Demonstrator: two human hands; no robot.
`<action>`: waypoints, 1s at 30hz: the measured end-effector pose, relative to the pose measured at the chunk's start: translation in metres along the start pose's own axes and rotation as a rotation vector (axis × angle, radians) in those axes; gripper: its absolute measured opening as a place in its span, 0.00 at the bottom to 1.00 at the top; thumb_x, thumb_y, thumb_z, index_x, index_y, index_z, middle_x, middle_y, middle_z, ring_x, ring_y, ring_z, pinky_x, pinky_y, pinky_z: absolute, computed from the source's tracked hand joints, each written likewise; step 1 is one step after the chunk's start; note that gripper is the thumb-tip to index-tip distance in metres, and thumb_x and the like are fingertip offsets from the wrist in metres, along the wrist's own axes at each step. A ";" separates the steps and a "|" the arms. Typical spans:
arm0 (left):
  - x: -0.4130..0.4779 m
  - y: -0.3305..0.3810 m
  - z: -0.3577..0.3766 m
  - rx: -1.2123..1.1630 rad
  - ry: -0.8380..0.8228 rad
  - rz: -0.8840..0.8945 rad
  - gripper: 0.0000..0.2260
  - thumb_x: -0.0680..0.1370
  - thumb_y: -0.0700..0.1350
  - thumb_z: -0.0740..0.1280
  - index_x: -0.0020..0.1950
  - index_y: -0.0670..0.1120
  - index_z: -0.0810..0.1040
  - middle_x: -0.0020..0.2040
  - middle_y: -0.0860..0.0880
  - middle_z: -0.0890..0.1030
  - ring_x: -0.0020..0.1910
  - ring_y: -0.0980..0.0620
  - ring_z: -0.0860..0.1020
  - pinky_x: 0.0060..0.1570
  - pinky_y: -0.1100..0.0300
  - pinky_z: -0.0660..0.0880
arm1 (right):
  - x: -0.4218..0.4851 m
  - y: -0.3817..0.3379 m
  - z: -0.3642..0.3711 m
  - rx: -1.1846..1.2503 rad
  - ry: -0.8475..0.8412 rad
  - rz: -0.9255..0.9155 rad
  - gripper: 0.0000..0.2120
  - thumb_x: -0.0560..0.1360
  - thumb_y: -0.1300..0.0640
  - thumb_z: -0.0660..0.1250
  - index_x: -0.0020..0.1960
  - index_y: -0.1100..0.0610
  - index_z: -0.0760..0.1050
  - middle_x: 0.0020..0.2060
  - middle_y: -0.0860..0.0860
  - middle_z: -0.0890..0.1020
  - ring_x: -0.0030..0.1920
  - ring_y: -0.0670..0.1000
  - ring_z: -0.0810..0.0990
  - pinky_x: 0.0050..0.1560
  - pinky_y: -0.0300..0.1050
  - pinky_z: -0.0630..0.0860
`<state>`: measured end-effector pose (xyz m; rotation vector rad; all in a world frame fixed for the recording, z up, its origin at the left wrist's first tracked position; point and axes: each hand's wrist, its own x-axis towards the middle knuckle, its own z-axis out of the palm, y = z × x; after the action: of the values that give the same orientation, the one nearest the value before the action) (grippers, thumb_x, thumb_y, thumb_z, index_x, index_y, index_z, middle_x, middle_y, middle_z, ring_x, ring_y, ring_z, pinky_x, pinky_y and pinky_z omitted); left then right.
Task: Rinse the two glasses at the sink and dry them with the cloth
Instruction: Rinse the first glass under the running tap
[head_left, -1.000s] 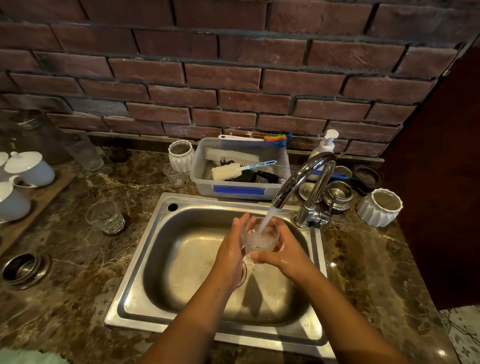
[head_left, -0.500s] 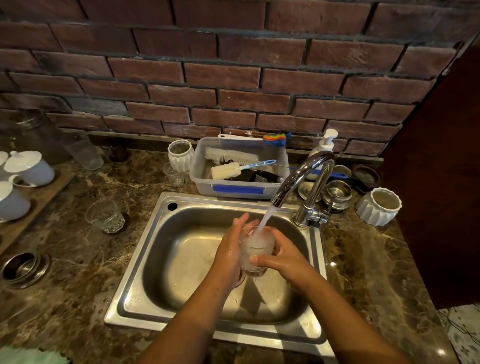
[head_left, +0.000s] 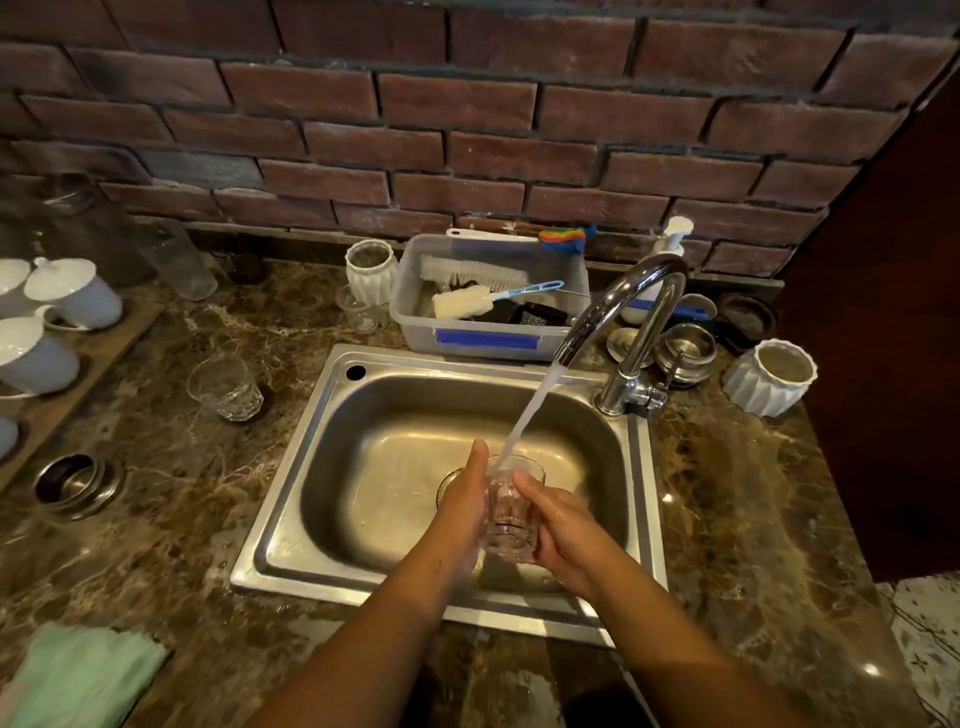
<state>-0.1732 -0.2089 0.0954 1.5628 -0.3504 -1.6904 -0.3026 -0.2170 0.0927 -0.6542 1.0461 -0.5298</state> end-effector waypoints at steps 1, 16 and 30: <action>-0.002 -0.004 -0.001 -0.004 -0.007 -0.028 0.31 0.82 0.66 0.51 0.60 0.44 0.83 0.51 0.40 0.87 0.50 0.42 0.86 0.54 0.46 0.82 | -0.001 0.003 0.000 0.001 0.011 0.022 0.26 0.72 0.43 0.70 0.62 0.61 0.79 0.55 0.63 0.84 0.57 0.63 0.83 0.62 0.63 0.77; -0.028 -0.038 -0.015 -0.051 0.044 -0.110 0.29 0.81 0.67 0.55 0.61 0.44 0.80 0.53 0.37 0.86 0.54 0.36 0.84 0.62 0.35 0.77 | -0.025 0.030 0.011 0.013 0.060 0.178 0.36 0.58 0.40 0.76 0.60 0.59 0.79 0.51 0.61 0.86 0.49 0.60 0.86 0.42 0.52 0.84; -0.072 -0.033 -0.074 -0.012 -0.098 0.137 0.19 0.85 0.56 0.55 0.62 0.45 0.80 0.56 0.41 0.85 0.55 0.44 0.84 0.49 0.48 0.81 | -0.041 0.014 0.057 -0.318 0.072 -0.051 0.29 0.67 0.52 0.79 0.65 0.54 0.72 0.55 0.57 0.84 0.53 0.58 0.85 0.53 0.55 0.82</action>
<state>-0.1214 -0.1145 0.1097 1.4174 -0.4853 -1.6627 -0.2668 -0.1660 0.1275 -0.9495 1.1968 -0.4363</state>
